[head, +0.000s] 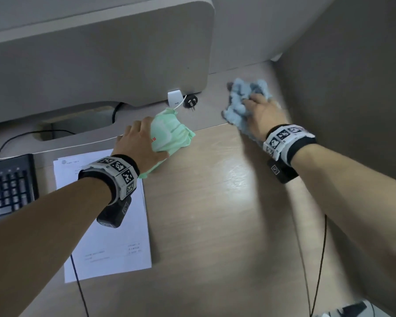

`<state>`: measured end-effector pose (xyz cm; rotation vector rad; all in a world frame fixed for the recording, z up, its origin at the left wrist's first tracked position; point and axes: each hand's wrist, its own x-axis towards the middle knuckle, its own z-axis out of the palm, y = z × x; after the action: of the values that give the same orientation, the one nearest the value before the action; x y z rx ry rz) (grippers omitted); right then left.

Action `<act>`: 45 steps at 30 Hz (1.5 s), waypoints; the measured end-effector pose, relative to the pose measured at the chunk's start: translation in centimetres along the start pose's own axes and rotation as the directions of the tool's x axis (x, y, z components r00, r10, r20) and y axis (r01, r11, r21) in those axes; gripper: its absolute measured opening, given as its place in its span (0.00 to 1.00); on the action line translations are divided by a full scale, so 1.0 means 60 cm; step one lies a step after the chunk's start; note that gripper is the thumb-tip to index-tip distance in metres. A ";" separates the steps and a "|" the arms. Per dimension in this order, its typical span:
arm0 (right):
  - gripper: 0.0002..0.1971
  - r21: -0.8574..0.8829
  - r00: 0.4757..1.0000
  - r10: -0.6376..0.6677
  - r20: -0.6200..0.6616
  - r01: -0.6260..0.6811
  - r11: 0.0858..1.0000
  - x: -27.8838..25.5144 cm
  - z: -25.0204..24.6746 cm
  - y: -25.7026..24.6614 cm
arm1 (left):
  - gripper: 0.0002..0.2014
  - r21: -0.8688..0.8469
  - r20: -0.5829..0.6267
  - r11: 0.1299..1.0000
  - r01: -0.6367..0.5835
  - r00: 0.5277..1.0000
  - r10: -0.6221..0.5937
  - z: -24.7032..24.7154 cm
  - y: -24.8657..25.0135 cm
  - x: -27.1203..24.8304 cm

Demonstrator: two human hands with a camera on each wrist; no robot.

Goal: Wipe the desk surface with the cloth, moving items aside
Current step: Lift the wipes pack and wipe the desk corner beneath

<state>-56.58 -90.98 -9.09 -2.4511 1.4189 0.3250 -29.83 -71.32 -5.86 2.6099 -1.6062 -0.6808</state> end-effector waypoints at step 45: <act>0.23 0.339 0.984 0.178 0.011 -0.171 0.925 -0.213 0.057 0.088 | 0.37 0.030 -0.060 0.912 -0.409 0.910 0.410 0.000 0.385 0.191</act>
<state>-67.61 -81.97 -8.71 -2.0635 1.5597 0.0820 -45.08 -92.05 -4.79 2.1604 -2.0508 -0.5476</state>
